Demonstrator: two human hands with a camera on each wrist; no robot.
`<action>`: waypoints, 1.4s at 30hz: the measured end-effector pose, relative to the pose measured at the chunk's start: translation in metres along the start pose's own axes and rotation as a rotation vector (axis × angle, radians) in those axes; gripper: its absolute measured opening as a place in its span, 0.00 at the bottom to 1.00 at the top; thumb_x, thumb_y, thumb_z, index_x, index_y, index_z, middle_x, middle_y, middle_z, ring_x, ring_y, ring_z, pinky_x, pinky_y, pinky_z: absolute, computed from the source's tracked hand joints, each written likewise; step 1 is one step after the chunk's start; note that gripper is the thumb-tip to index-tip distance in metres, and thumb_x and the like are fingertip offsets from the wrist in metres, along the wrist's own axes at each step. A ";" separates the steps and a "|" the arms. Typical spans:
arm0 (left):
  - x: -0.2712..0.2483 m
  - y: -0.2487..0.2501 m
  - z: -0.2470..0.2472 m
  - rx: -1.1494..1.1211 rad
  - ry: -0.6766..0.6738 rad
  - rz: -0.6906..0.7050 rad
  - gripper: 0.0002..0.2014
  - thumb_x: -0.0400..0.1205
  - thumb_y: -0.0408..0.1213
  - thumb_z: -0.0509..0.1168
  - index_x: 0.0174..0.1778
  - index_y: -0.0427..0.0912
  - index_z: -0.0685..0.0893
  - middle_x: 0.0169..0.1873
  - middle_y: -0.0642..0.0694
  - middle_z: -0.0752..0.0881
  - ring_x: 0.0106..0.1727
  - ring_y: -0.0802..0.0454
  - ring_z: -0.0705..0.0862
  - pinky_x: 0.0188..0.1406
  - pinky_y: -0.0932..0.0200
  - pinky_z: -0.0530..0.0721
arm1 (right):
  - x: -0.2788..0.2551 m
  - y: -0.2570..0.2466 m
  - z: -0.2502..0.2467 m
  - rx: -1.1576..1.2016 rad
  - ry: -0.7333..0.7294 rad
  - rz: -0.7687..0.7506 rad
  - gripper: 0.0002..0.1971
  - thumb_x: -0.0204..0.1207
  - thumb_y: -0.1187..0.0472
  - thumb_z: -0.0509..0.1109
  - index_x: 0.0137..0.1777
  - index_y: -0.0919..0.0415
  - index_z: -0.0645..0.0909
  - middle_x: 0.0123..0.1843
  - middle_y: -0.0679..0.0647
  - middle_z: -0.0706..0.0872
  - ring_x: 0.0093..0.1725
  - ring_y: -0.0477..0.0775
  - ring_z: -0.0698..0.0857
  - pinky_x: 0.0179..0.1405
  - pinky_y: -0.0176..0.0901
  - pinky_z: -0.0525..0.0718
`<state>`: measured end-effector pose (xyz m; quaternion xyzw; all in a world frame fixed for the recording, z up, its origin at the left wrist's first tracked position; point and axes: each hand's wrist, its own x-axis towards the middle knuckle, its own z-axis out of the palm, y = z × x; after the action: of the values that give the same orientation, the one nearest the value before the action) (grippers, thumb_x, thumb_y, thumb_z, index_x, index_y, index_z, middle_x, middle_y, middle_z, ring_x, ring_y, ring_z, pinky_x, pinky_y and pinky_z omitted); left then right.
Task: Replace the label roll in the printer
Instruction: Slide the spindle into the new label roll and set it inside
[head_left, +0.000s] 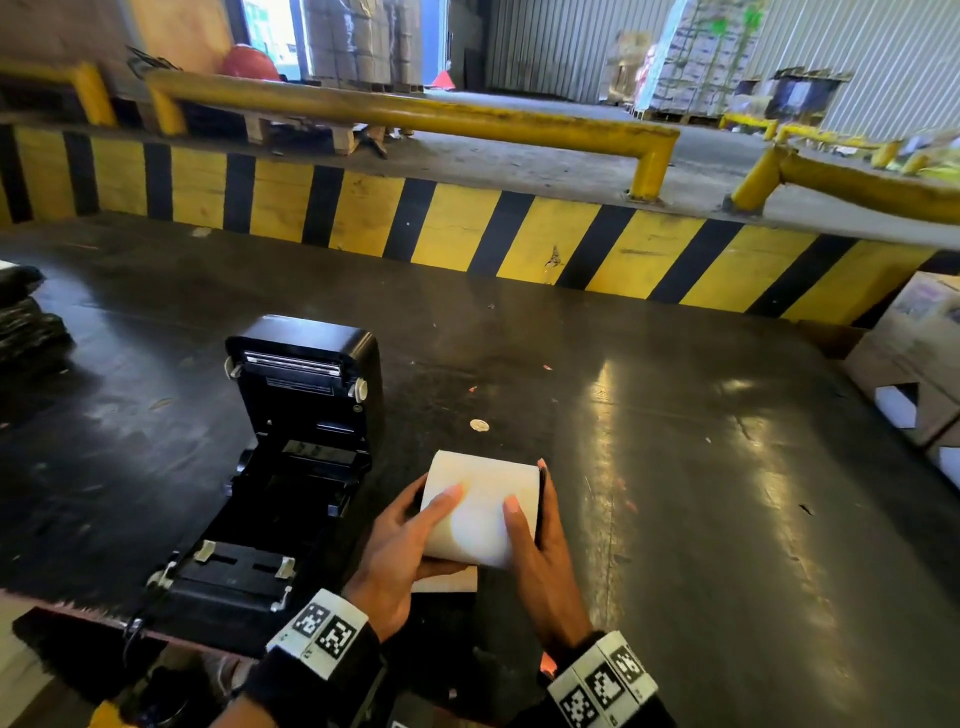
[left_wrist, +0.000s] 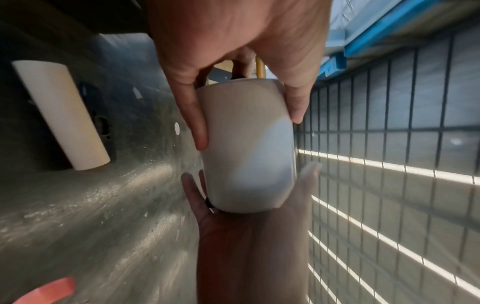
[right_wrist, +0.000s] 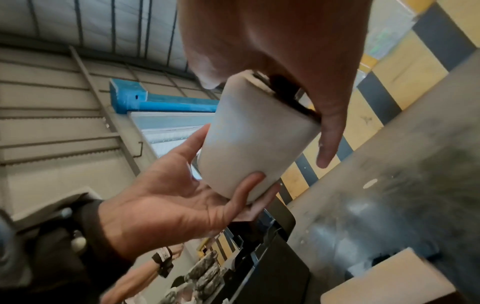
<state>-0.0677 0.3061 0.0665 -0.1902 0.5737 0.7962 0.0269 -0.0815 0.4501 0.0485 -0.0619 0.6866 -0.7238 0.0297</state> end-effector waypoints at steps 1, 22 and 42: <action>0.003 0.002 0.002 0.024 -0.015 -0.007 0.43 0.53 0.58 0.76 0.67 0.51 0.79 0.59 0.40 0.86 0.58 0.40 0.85 0.48 0.36 0.89 | 0.004 0.002 0.001 0.056 0.049 0.010 0.39 0.69 0.37 0.66 0.80 0.39 0.56 0.77 0.47 0.72 0.69 0.46 0.79 0.69 0.54 0.80; 0.160 -0.025 -0.010 1.874 -0.564 0.073 0.26 0.68 0.34 0.77 0.63 0.44 0.79 0.65 0.44 0.79 0.64 0.44 0.81 0.61 0.50 0.81 | 0.037 0.007 -0.053 0.314 0.351 0.303 0.13 0.79 0.43 0.59 0.56 0.46 0.79 0.52 0.56 0.89 0.46 0.55 0.89 0.35 0.49 0.85; 0.133 -0.007 -0.003 1.026 -0.280 0.245 0.30 0.70 0.25 0.75 0.69 0.45 0.77 0.47 0.45 0.87 0.44 0.52 0.88 0.49 0.59 0.87 | 0.039 0.002 -0.057 0.183 0.321 0.251 0.16 0.81 0.49 0.61 0.66 0.50 0.76 0.59 0.57 0.87 0.56 0.56 0.87 0.53 0.58 0.89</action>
<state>-0.1882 0.2826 0.0148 0.0236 0.8974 0.4291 0.0994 -0.1274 0.5013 0.0460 0.1427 0.6163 -0.7743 0.0153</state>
